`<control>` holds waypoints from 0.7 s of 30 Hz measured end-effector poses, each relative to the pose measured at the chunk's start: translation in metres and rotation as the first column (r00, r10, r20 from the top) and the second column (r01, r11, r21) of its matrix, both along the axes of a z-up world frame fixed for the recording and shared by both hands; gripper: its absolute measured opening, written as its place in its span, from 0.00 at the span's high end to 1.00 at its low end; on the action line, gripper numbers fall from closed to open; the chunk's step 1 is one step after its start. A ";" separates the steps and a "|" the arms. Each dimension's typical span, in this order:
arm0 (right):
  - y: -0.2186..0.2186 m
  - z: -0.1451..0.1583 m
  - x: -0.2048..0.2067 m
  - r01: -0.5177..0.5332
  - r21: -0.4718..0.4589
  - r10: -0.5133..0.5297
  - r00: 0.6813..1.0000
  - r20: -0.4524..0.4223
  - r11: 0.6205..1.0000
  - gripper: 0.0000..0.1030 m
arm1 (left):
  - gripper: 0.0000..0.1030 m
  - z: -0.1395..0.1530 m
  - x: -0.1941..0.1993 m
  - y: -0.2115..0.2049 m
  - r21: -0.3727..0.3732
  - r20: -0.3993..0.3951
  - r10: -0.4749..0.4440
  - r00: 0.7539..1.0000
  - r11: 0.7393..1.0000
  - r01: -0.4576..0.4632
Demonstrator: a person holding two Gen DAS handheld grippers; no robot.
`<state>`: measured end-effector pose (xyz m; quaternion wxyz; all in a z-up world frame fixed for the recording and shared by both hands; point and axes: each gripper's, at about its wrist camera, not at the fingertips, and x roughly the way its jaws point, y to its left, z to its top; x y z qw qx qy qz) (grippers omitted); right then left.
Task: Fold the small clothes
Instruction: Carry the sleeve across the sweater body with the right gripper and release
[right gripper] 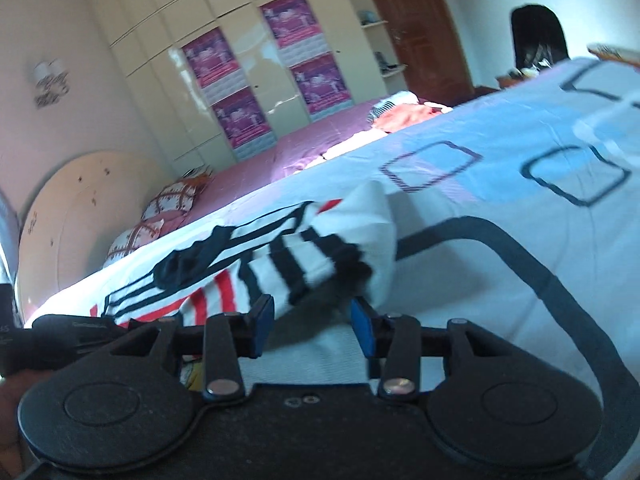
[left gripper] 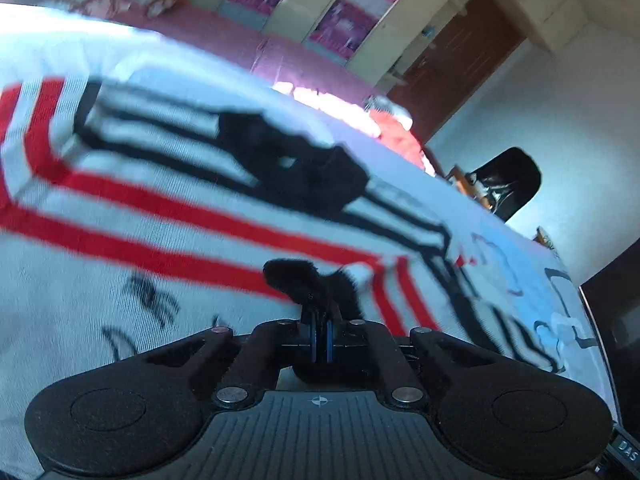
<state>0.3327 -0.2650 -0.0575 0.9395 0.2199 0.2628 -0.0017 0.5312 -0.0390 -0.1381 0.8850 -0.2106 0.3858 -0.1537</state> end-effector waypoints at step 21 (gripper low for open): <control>-0.042 -0.064 0.044 0.078 0.523 -0.037 0.995 -0.088 0.849 0.92 | 0.96 0.006 -0.044 0.081 0.162 0.125 0.133 0.983 0.975 -0.152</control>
